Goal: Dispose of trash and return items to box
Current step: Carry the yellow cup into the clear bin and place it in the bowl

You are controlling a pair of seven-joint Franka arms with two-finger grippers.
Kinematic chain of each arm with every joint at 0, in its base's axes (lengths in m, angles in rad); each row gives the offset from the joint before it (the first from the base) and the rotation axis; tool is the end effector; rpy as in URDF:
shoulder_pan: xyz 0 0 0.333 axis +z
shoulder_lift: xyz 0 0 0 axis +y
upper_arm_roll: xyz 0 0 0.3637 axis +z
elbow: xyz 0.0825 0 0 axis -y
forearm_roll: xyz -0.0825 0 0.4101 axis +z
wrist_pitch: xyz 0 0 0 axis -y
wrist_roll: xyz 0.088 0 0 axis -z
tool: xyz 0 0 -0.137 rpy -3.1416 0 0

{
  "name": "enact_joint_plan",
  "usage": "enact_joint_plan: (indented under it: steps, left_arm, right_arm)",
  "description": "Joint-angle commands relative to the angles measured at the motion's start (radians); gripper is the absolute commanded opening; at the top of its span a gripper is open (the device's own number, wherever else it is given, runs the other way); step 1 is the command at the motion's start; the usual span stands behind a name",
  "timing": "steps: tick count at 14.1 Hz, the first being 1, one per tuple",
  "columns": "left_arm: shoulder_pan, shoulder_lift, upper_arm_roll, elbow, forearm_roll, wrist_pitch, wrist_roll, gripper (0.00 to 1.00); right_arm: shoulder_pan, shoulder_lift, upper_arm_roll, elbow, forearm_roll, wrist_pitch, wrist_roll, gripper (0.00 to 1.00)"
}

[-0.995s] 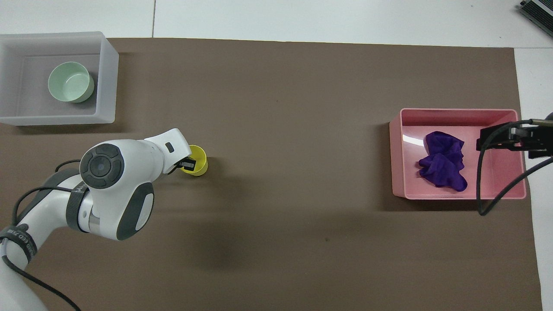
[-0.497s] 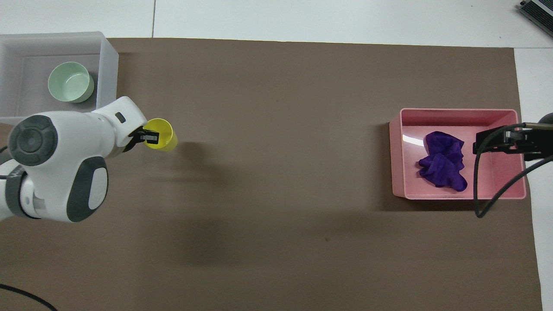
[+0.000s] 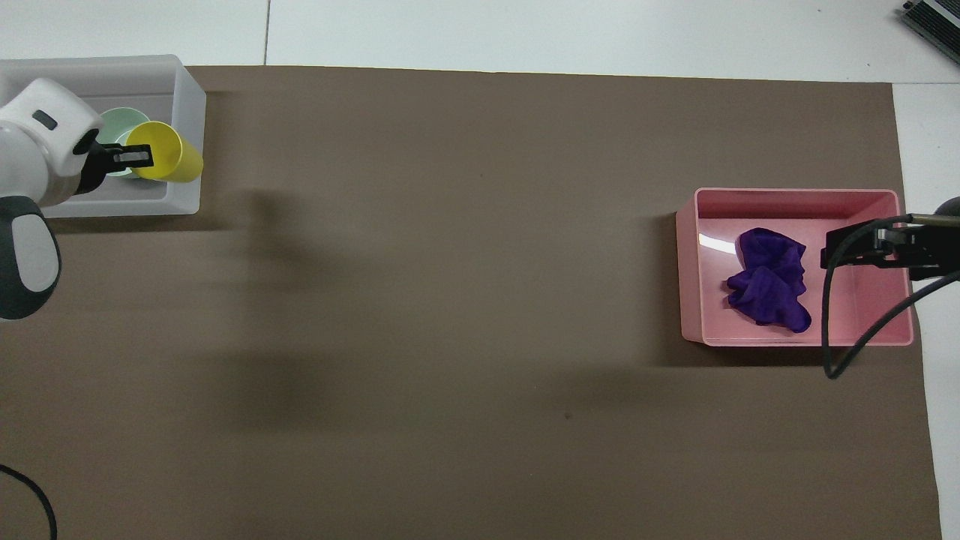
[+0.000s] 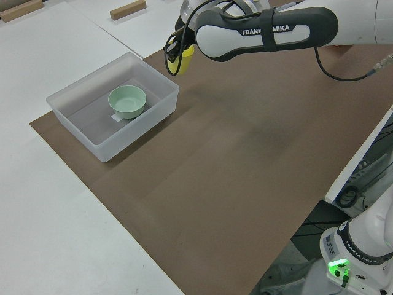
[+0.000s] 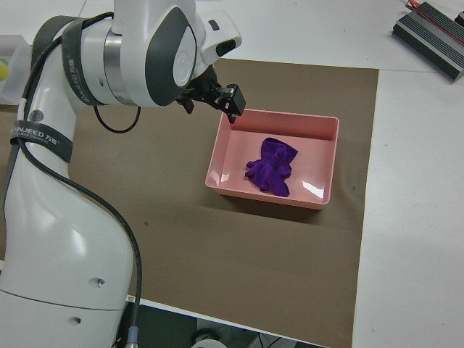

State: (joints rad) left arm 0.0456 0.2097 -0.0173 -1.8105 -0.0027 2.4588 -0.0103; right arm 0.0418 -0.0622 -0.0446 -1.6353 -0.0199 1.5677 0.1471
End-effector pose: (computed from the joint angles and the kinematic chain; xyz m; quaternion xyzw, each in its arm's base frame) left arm 0.6992 0.0205 0.4811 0.9758 0.0202 0.2176 0.0008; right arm 0.5573 -0.0051 0.6452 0.9972 -0.0748 -0.0021 0.0087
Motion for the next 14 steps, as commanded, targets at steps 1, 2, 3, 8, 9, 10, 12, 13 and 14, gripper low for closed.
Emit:
enact_joint_plan:
  steps: [1,2,3,8,9,10,12,13,14]
  left_arm:
    - [0.061,0.106,-0.012,0.146,0.006,-0.044,0.006,0.00]
    - [0.077,0.153,-0.010,0.198,0.004,-0.044,0.006,0.00]
    - [0.103,0.198,-0.010,0.242,0.006,-0.038,0.006,0.00]
    - [0.163,0.312,-0.010,0.284,0.004,0.078,0.010,0.00]
    - [0.163,0.327,-0.010,0.283,0.004,0.091,0.010,0.00]
    - [0.163,0.329,-0.010,0.264,0.001,0.118,0.010,0.00]
    - [0.161,0.329,-0.010,0.203,-0.002,0.182,0.010,0.00]
    - [0.163,0.327,-0.009,0.174,-0.002,0.193,0.012,0.00]
    - [0.168,0.327,-0.010,0.168,-0.002,0.192,0.010,0.00]
  right_arm:
    - [-0.011,-0.025,0.003,-0.029,0.008,0.009,-0.027,1.00]
    - [-0.011,-0.024,0.003,-0.029,0.008,0.009,-0.026,1.00]
    - [-0.011,-0.025,0.003,-0.029,0.008,0.009,-0.026,1.00]
    - [-0.011,-0.025,0.003,-0.029,0.008,0.009,-0.026,1.00]
    - [-0.011,-0.025,0.003,-0.031,0.008,0.009,-0.026,1.00]
    - [-0.011,-0.025,0.003,-0.031,0.008,0.009,-0.026,1.00]
    - [-0.011,-0.025,0.003,-0.032,0.008,0.009,-0.026,1.00]
    - [-0.011,-0.027,0.003,-0.034,0.008,0.009,-0.027,1.00]
    - [-0.011,-0.027,0.003,-0.037,0.008,0.009,-0.027,1.00]
